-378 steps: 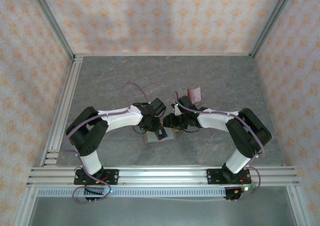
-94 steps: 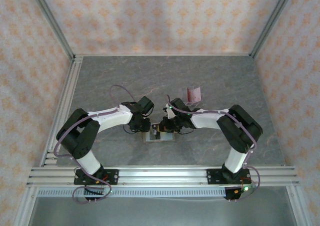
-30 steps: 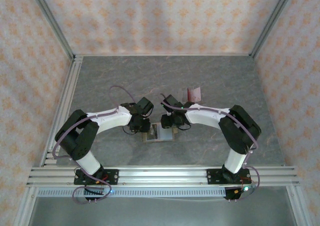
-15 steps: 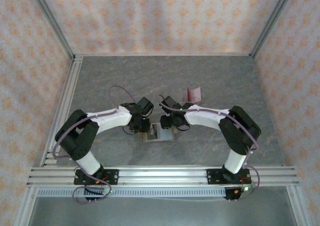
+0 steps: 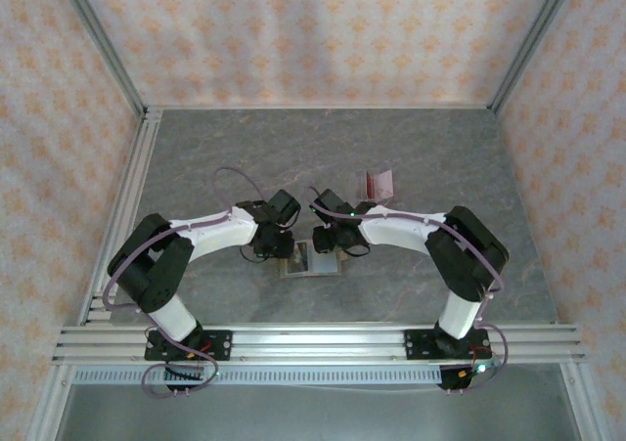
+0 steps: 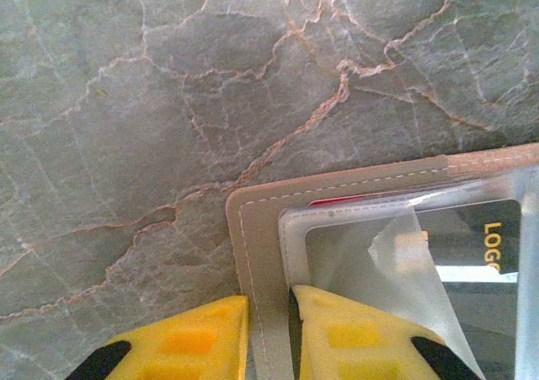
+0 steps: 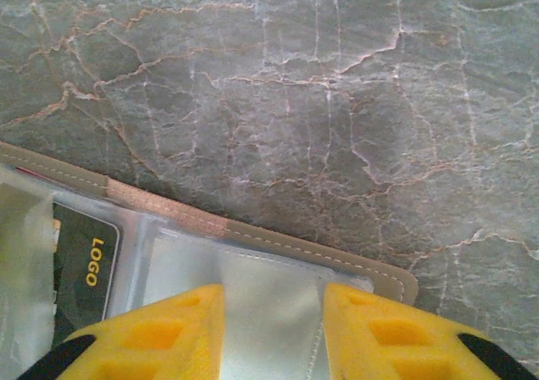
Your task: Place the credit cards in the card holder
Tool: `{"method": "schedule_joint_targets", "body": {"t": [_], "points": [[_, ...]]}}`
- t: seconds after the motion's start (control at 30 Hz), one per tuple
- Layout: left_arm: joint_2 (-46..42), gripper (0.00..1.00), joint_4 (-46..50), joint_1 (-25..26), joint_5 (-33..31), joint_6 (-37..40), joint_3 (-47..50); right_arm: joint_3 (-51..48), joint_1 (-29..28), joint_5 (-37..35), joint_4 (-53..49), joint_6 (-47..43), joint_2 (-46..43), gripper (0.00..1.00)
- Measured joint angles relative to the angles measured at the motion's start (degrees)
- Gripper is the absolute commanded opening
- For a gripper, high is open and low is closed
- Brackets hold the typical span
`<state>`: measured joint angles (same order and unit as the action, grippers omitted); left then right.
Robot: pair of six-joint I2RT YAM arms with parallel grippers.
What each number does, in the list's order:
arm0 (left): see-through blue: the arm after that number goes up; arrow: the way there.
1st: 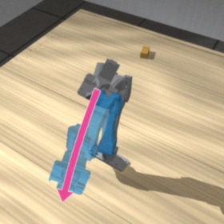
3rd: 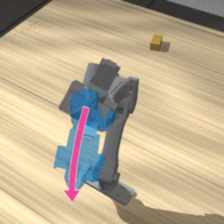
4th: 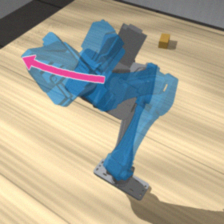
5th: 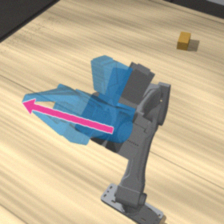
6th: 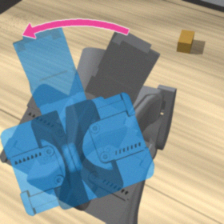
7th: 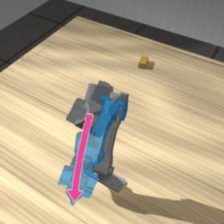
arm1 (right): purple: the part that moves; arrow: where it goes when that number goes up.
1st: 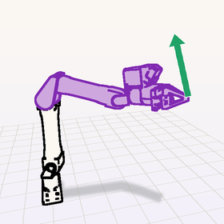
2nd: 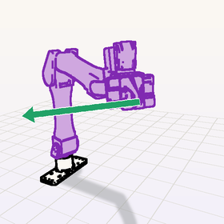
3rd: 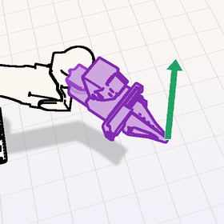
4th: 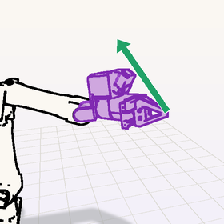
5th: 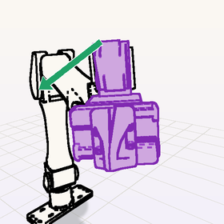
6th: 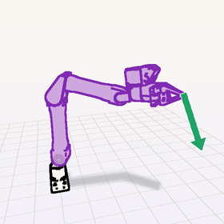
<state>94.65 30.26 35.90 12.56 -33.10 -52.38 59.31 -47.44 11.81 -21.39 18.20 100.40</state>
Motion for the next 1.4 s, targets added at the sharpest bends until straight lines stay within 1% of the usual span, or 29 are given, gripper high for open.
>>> {"method": "schedule_joint_targets", "body": {"t": [0.1, 0.3, 0.47, 0.53, 0.57, 0.77, 0.97, 1.17, 1.4], "points": [[0.0, 0.21, 0.0, 0.0, 0.0, 0.0, 0.0, -0.2, -1.0, -1.6, 0.5, 0.2, 0.5, 0.3], [0.0, 0.21, 0.0, 0.0, 0.0, 0.0, 0.0, -0.2, -4.7, -6.1, 2.9, 1.3, 1.8, 0.2], [0.0, 0.21, 0.0, 0.0, 0.0, 0.0, 0.0, -0.2, -5.7, -7.5, 4.1, 2.6, 2.0, 0.09], [0.0, 0.21, 0.0, 0.0, 0.0, 0.0, 0.0, -0.2, -5.7, -7.5, 4.2, 2.7, 2.0, 0.02], [0.0, 0.21, 0.0, 0.0, 0.0, 0.0, 0.0, -0.2, -5.8, -7.5, 4.3, 2.8, 2.0, 0.0], [0.0, 0.21, 0.0, 0.0, 0.0, 0.0, 0.0, 0.2, -5.9, -7.5, 3.6, 2.7, 1.9, 0.0], [0.0, 0.21, 0.0, 0.0, 0.0, 0.0, 0.0, 2.5, -6.1, -7.8, -0.8, 2.6, 1.6, 0.0], [0.0, 0.21, 0.0, 0.0, 0.2, -0.9, 0.0, 4.2, -6.3, -7.8, -2.6, 2.3, -1.1, 0.0], [-0.1, 0.21, -0.5, 0.0, 0.6, -3.2, 0.3, 6.3, -6.4, -3.0, -1.6, 2.6, -1.2, 0.0]]}}
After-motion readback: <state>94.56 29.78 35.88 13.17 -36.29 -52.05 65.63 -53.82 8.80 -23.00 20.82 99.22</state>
